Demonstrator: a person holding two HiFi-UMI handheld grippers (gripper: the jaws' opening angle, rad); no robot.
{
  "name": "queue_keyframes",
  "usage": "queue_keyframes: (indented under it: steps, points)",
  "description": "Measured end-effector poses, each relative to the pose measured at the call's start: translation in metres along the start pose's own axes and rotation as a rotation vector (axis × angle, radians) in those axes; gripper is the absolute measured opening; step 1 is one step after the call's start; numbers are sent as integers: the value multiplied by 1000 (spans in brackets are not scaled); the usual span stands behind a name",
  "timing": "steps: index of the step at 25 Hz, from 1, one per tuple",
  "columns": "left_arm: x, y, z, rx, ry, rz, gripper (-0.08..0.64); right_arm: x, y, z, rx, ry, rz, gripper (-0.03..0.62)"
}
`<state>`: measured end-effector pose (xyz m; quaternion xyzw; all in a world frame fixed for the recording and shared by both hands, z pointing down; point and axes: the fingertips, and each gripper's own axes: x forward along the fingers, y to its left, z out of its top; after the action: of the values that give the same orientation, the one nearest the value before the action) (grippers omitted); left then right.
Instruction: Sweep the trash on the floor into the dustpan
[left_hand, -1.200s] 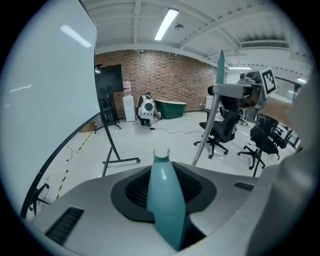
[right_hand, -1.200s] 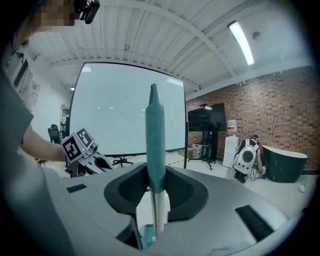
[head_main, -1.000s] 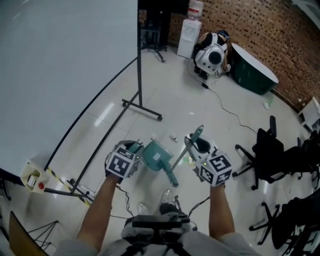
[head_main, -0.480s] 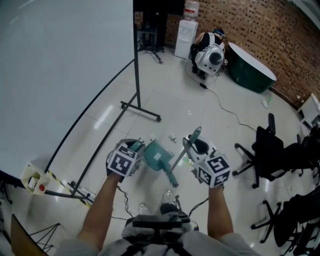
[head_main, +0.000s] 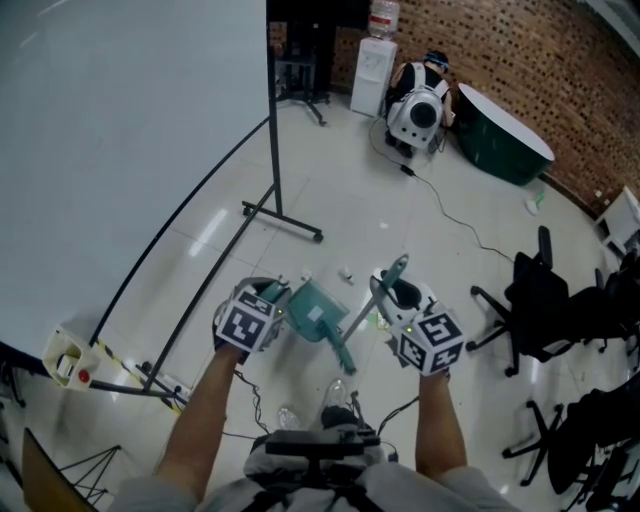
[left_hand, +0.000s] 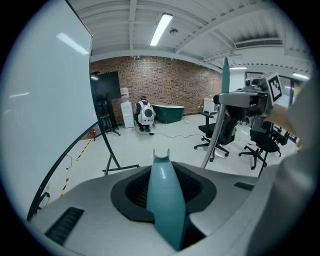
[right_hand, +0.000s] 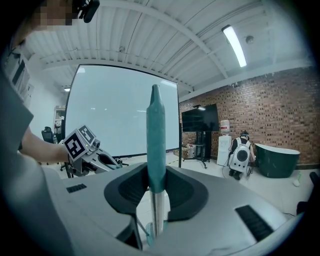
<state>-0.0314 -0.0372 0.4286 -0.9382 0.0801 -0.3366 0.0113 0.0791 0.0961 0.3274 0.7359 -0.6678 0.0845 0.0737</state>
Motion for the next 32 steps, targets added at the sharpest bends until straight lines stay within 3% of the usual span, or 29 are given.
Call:
queue_keyframes:
  steps: [7, 12, 19, 27, 32]
  points:
    - [9, -1, -13, 6, 23, -20, 110, -6, -9, -12, 13, 24, -38, 98]
    - [34, 5, -30, 36, 69, -31, 110, -20, -36, -35, 64, 42, -118, 98]
    - [86, -7, -72, 110, 181, -87, 110, -21, -91, -96, 127, 99, -213, 98]
    - [135, -16, -109, 186, 282, -158, 110, 9, -154, -170, 99, 116, -322, 98]
    - [156, -32, -125, 223, 319, -202, 110, 35, -156, -232, 82, 152, -306, 98]
